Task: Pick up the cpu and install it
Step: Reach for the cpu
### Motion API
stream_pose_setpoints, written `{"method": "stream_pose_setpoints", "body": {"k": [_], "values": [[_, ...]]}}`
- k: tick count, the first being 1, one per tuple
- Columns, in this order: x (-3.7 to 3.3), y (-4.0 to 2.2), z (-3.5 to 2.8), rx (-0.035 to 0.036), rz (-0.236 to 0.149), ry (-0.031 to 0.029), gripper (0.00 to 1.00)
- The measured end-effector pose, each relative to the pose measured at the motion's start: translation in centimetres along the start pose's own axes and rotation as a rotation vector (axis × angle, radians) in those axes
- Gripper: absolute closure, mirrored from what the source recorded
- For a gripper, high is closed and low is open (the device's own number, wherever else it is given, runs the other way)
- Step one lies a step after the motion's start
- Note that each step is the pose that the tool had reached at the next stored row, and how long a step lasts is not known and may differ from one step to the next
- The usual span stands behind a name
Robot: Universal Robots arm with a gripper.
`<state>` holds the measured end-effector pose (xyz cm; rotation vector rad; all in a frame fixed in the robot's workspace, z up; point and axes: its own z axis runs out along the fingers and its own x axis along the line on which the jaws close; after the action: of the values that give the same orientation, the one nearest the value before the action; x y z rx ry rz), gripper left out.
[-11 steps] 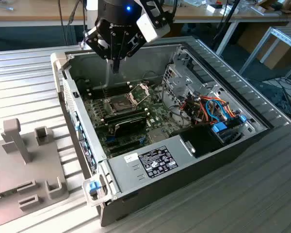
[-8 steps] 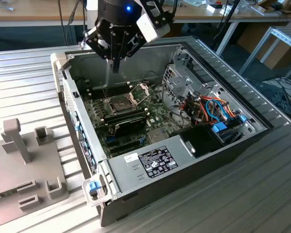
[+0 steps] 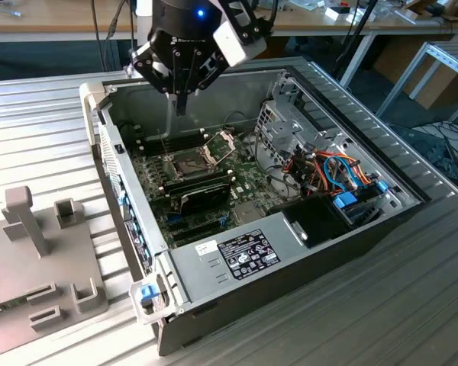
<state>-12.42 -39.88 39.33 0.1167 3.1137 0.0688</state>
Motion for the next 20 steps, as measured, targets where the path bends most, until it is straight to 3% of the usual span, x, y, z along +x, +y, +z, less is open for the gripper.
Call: {"method": "stream_pose_setpoints", "body": {"k": [9, 15, 20], "values": [[0.39, -0.03, -0.01, -0.0001, 0.000, 0.0000, 0.89], [1.35, -0.10, -0.04, 0.0000, 0.000, 0.0000, 0.89], [1.65, -0.12, -0.04, -0.0001, 0.000, -0.0001, 0.89]]}}
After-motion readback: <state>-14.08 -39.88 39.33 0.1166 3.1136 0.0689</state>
